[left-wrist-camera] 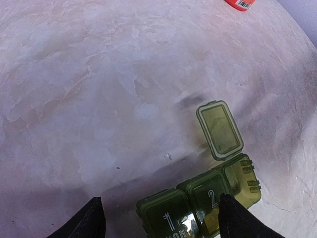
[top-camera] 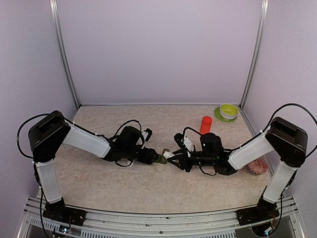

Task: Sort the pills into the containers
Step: Pour the pill into the compartment of the pill container.

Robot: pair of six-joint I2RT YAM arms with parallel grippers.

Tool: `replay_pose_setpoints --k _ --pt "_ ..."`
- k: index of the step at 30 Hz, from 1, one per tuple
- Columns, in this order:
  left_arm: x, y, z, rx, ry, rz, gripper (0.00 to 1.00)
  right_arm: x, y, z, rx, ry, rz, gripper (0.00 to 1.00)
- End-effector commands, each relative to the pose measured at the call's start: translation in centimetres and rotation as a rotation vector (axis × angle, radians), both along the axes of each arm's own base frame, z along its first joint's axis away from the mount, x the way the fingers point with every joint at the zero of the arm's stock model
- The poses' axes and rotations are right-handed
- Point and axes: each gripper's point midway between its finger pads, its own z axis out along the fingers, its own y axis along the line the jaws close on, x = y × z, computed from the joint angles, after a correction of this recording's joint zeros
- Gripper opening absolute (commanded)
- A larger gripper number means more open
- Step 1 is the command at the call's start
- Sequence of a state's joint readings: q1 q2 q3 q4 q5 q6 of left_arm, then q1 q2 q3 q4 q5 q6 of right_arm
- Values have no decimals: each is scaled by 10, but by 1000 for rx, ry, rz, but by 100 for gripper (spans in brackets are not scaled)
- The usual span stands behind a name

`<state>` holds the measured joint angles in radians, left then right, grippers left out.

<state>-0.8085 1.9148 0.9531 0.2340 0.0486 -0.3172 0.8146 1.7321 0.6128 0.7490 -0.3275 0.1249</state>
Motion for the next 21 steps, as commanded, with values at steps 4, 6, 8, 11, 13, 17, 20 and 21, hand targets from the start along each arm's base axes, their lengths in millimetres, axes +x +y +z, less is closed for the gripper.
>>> replay_pose_setpoints --k 4,6,8,11,13,17,20,21 --pt "-2 1 -13 22 29 -6 76 12 0 -9 -44 14 -34 16" --pt "-2 0 -13 19 33 -7 76 14 0 -13 -55 20 -39 15" --pt "-2 1 -13 18 32 -7 76 14 0 -15 -64 23 -37 15" --pt "-2 1 -13 17 34 -5 76 15 0 -19 -74 29 -41 15" --pt "-2 2 -14 17 35 -6 76 15 0 -23 -83 36 -41 15" --pt "-3 1 -16 15 42 -8 76 15 1 -28 -99 51 -37 15" --pt "-3 1 -15 12 42 -8 76 16 1 -30 -110 62 -39 15" --pt "-3 1 -15 11 42 -9 76 16 1 -32 -115 66 -41 15"
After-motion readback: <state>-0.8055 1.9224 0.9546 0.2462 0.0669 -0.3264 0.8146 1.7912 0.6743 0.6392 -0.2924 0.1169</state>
